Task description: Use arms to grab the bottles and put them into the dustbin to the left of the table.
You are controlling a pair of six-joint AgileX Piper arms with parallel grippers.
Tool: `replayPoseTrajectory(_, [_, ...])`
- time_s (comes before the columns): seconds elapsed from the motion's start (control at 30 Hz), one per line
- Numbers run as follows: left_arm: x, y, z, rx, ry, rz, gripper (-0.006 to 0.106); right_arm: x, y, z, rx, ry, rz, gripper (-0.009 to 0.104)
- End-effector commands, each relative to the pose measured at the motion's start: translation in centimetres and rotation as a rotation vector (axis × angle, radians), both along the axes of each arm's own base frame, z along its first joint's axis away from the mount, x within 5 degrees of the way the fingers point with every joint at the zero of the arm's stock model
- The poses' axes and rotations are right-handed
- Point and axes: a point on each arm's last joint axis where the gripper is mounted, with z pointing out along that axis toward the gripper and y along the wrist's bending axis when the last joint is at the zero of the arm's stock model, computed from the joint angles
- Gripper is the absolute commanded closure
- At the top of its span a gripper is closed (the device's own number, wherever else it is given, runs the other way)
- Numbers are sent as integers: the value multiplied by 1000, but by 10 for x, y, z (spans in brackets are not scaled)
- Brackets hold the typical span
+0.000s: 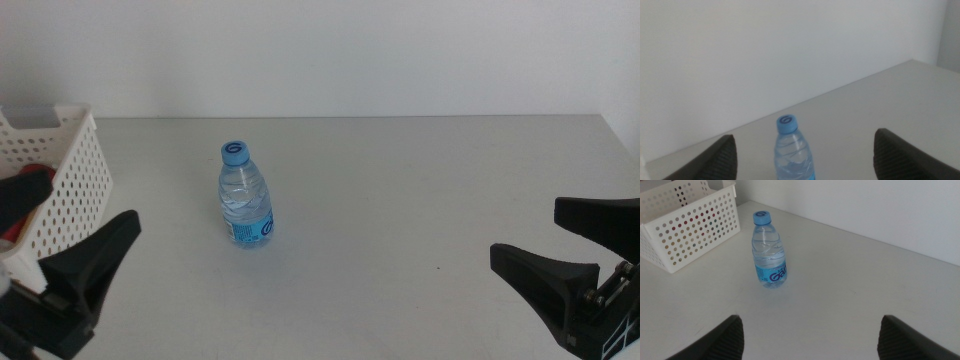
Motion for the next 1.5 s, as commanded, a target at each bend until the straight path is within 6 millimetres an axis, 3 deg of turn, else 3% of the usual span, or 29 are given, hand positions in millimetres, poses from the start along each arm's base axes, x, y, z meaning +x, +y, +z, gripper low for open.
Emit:
replayPoseTrajectory(0.0, [4, -8, 4, -117, -156, -57, 7, 1, 1, 18, 54, -97, 3, 24])
replayPoseTrajectory(0.13, [12, -16, -21, -150, -175, -92, 7, 1, 1, 18, 53, -96, 3, 24])
replayPoseTrajectory(0.3, [33, -24, -45, -188, -58, -62, 7, 1, 1, 18, 53, -96, 3, 24])
replayPoseTrajectory(0.5, [53, -36, -55, -191, -74, -80, 7, 1, 1, 18, 53, -96, 3, 24])
replayPoseTrajectory(0.87, [115, -61, -74, -150, 3, 3, 7, 1, 1, 18, 53, -96, 3, 24])
replayPoseTrajectory(1.2, [162, -46, -86, -123, 19, 0, 7, 1, 1, 18, 53, -96, 3, 24])
replayPoseTrajectory(1.47, [202, -54, -98, -135, 57, -37, 7, 1, 1, 18, 53, -96, 3, 24])
